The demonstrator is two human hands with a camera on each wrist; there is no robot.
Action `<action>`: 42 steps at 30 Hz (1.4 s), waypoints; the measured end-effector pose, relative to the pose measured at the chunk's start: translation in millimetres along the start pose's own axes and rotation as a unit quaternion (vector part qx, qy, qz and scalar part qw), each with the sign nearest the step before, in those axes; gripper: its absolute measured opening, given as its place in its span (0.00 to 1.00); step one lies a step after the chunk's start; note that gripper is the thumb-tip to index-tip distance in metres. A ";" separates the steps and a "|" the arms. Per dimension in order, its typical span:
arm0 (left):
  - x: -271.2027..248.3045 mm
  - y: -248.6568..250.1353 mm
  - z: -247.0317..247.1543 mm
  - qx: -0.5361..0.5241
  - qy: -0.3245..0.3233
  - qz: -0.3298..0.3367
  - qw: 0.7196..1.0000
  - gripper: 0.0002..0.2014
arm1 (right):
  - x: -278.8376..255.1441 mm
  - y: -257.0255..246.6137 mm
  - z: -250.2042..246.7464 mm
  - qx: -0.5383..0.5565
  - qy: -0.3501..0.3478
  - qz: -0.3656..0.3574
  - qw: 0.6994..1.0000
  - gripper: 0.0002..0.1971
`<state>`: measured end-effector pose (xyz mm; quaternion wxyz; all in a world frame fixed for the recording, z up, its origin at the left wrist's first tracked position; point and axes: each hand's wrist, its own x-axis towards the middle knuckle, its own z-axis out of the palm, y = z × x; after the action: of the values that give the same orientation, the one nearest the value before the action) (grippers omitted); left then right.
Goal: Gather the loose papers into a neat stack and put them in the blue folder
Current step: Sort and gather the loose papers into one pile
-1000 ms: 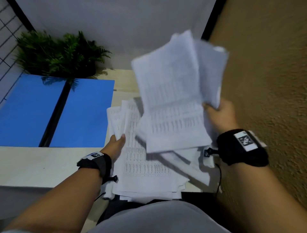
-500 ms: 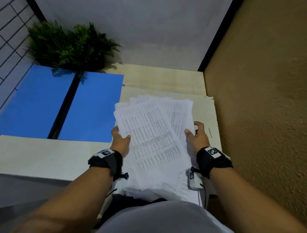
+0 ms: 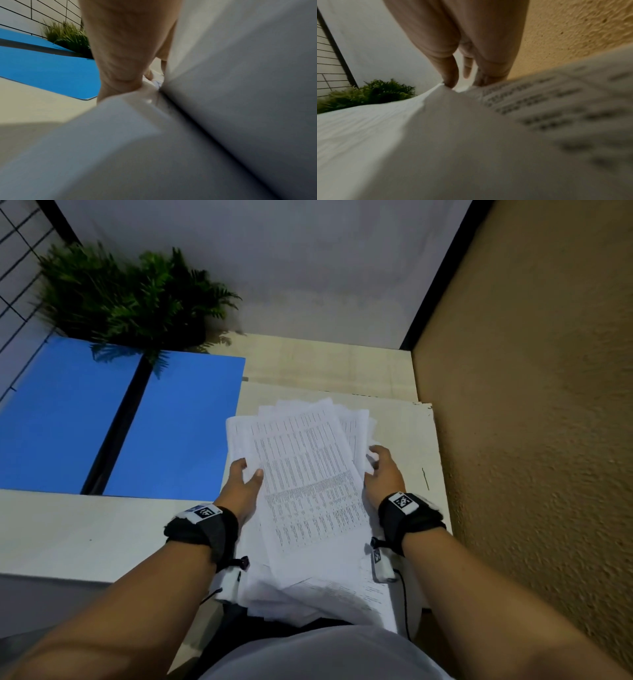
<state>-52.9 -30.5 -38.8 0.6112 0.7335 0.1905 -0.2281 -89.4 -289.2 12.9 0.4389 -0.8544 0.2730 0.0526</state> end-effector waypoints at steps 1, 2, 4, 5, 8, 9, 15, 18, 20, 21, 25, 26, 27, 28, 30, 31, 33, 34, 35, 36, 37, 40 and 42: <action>1.3 -2.2 0.1 -0.022 0.001 -0.002 1.000 0.33 | -1.5 1.2 -1.7 -0.031 0.021 0.001 0.999 0.16; 2.2 -3.1 0.9 -0.042 0.002 -0.011 0.999 0.40 | -2.9 4.1 -5.0 -0.073 0.026 0.007 0.997 0.12; 1.7 -3.3 1.7 -0.045 0.007 -0.035 0.998 0.45 | -5.7 15.1 -14.0 -0.179 -0.030 0.022 0.983 0.19; 2.6 -3.5 2.2 -0.024 0.011 -0.047 0.999 0.43 | -8.9 20.1 -19.6 -0.210 -0.072 0.022 0.975 0.21; 14.4 -10.6 1.4 0.071 0.011 -0.062 0.995 0.34 | -19.4 34.8 -31.9 -0.243 -0.140 -0.020 0.960 0.11; 21.9 -16.5 -0.8 0.099 0.010 -0.063 0.993 0.32 | -21.4 36.6 -34.8 -0.248 -0.149 -0.031 0.957 0.08; 6.8 -0.2 2.2 0.184 0.052 -0.060 0.980 0.21 | -19.2 34.5 -58.1 -0.231 -0.069 0.000 0.971 0.12; 4.5 -0.1 2.3 0.183 0.062 -0.057 0.979 0.19 | -16.9 35.1 -78.8 -0.200 0.054 0.011 0.978 0.11; 4.7 -0.9 2.1 0.175 0.064 -0.055 0.981 0.19 | -13.9 37.5 -90.8 -0.155 0.110 0.046 0.981 0.08; 3.6 -0.8 2.4 0.178 0.062 -0.054 0.981 0.20 | -12.0 39.4 -94.5 -0.132 0.124 0.061 0.982 0.07; 1.8 -0.2 2.3 0.180 0.049 -0.052 0.981 0.25 | -7.6 49.8 -82.5 -0.025 0.115 0.112 0.987 0.08; 1.8 0.3 2.7 0.178 0.044 -0.058 0.981 0.26 | -7.8 51.5 -72.8 -0.011 0.099 0.125 0.987 0.08; 1.4 0.3 2.7 0.177 0.041 -0.062 0.981 0.27 | -7.9 53.0 -60.4 -0.005 0.079 0.134 0.988 0.08; -1.2 2.6 3.8 0.172 0.038 -0.067 0.982 0.27 | -8.7 52.1 -47.9 -0.008 0.053 0.139 0.989 0.07; -3.4 3.4 4.7 0.159 0.037 -0.067 0.984 0.26 | -10.4 45.6 -24.6 -0.019 -0.022 0.132 0.991 0.04; -4.6 3.7 5.9 0.145 0.039 -0.065 0.986 0.26 | -10.9 40.8 -15.6 -0.037 -0.066 0.120 0.990 0.05; -5.0 2.7 7.2 0.121 0.032 -0.064 0.990 0.27 | -9.4 31.0 -5.1 -0.106 -0.118 0.091 0.983 0.09; -7.4 4.2 7.8 0.120 0.029 -0.065 0.990 0.26 | -7.4 26.3 -3.1 -0.138 -0.113 0.083 0.980 0.09; -6.0 2.9 8.2 0.116 0.026 -0.061 0.991 0.26 | -5.2 22.8 -3.2 -0.159 -0.090 0.082 0.980 0.07; -5.6 1.8 8.8 0.101 0.024 -0.063 0.993 0.28 | -3.3 20.1 -5.1 -0.164 -0.055 0.092 0.981 0.11; -5.5 0.7 8.8 0.077 0.019 -0.067 0.995 0.32 | -1.0 17.4 -6.8 -0.144 -0.027 0.111 0.983 0.17; -12.2 -1.8 16.5 0.054 -0.004 -0.064 0.997 0.41 | 4.7 15.1 -2.6 -0.047 -0.052 0.153 0.986 0.30; -27.0 4.9 28.5 0.072 -0.038 -0.040 0.996 0.38 | 3.3 16.4 6.3 -0.016 -0.083 0.145 0.986 0.28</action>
<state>-75.3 -59.5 -23.7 0.5540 0.7582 0.1799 -0.2931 -94.1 -293.3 -3.8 0.4343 -0.8053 0.3558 0.1905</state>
